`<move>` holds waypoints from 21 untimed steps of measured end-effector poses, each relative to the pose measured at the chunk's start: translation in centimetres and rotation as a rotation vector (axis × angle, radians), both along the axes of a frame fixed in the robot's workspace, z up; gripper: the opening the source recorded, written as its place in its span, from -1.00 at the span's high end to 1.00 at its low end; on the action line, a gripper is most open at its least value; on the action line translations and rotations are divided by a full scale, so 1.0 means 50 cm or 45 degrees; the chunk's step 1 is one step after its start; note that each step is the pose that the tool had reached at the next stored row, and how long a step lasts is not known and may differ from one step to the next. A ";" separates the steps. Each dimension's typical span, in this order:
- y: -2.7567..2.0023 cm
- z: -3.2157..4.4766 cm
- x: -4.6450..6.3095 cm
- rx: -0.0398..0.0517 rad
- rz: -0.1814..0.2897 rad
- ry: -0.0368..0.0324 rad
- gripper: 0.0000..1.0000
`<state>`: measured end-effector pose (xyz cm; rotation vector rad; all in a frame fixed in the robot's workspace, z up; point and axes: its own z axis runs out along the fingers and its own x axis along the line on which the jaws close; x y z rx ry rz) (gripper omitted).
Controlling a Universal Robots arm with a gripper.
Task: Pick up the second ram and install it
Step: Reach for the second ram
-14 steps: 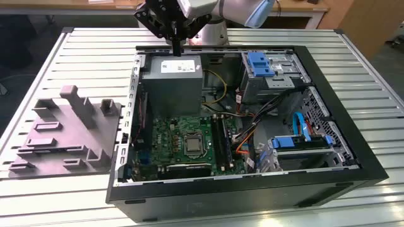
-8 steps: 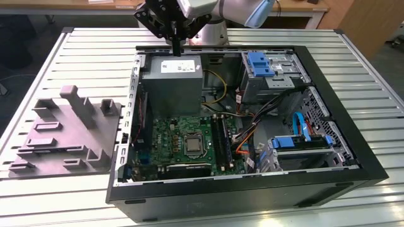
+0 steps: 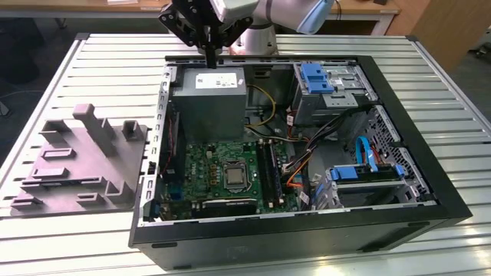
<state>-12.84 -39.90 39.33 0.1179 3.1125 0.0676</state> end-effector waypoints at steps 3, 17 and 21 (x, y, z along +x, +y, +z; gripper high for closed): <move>0.0000 0.000 -0.007 0.000 0.000 0.0000 0.80; 0.0000 0.000 -0.052 0.000 0.000 -0.0001 0.80; 0.0000 0.000 -0.064 0.000 0.000 -0.0001 0.80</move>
